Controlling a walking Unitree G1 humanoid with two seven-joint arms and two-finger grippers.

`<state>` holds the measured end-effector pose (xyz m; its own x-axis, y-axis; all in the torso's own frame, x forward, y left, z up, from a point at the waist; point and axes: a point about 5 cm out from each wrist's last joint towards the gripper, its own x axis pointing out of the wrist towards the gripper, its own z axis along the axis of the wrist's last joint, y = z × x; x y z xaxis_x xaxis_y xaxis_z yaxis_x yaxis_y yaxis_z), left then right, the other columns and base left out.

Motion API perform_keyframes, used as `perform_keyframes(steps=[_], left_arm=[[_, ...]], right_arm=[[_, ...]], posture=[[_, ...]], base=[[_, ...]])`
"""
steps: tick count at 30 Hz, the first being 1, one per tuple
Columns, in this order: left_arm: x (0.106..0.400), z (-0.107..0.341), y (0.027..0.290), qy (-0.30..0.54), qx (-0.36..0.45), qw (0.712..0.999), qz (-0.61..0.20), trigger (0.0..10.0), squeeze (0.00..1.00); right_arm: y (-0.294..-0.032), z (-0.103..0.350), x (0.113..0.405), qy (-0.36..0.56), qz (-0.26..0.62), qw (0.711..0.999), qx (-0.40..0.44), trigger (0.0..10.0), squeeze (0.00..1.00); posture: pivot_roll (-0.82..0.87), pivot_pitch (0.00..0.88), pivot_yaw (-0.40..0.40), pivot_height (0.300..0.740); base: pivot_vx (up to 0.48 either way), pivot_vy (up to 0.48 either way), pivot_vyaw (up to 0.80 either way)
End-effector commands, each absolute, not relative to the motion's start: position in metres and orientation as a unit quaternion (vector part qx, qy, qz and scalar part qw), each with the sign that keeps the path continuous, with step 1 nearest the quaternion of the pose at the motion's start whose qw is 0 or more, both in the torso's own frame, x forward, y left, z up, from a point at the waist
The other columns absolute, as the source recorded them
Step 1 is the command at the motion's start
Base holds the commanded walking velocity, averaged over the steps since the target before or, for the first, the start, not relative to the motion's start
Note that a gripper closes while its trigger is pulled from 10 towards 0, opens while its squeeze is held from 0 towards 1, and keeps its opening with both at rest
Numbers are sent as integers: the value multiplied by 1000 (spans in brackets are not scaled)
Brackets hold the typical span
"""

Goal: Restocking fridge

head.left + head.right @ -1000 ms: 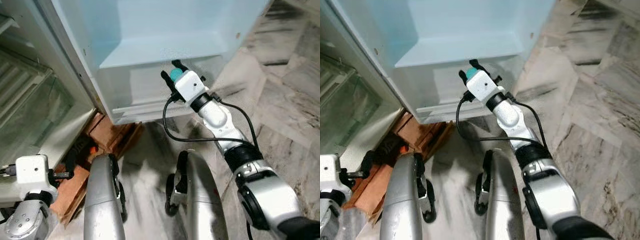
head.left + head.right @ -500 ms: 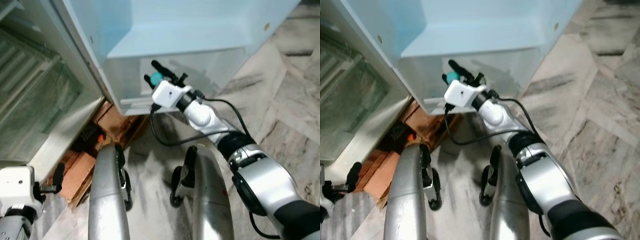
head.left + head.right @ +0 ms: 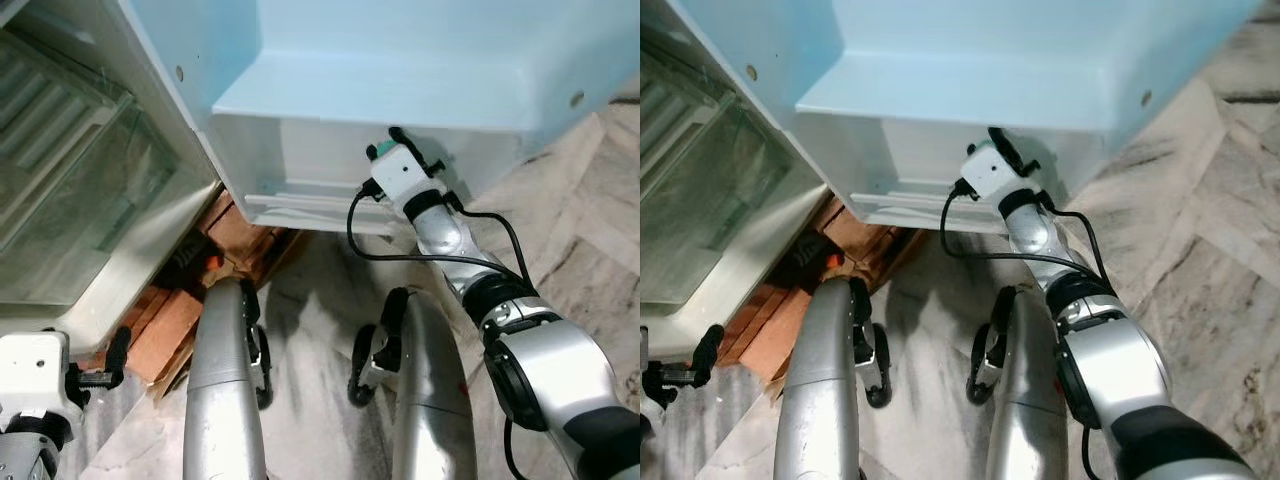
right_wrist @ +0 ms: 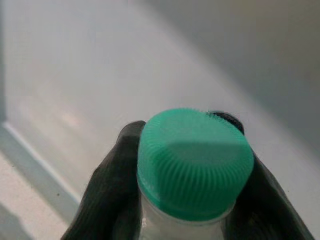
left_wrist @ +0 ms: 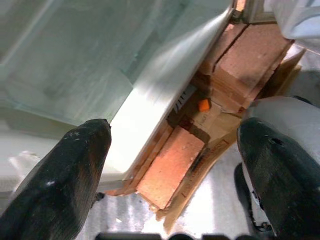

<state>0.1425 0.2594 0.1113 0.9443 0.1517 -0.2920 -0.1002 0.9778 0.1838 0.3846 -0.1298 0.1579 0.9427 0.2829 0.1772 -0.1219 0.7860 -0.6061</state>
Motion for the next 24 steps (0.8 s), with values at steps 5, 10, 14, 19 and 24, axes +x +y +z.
perform_keyframes(steps=[5, 10, 14, 19, 24], left_arm=[[140, 101, 262, 180, 80, 978, 72, 10000, 0], [148, 101, 262, 174, 81, 979, 68, 10000, 0], [154, 100, 266, 172, 103, 976, 81, 10000, 0], [161, 97, 266, 170, 97, 977, 80, 10000, 0], [173, 98, 266, 153, 95, 980, 85, 10000, 0]], right_arm=[[-180, 143, 383, -50, 1, 961, -271, 10000, 580], [-191, 143, 383, -42, -34, 962, -268, 10000, 1000], [-190, 161, 387, -89, -40, 944, -316, 10000, 1000], [-183, 174, 392, -109, -19, 945, -308, 10000, 1000], [-176, 187, 400, -95, -7, 961, -258, 10000, 1000]], posture=[[313, 432, 1, 552], [313, 418, 5, 552], [301, 397, 11, 552], [289, 377, 6, 552], [275, 351, -5, 552]], base=[[0, 0, 0], [0, 0, 0], [0, 0, 0], [0, 0, 0], [0, 0, 0]])
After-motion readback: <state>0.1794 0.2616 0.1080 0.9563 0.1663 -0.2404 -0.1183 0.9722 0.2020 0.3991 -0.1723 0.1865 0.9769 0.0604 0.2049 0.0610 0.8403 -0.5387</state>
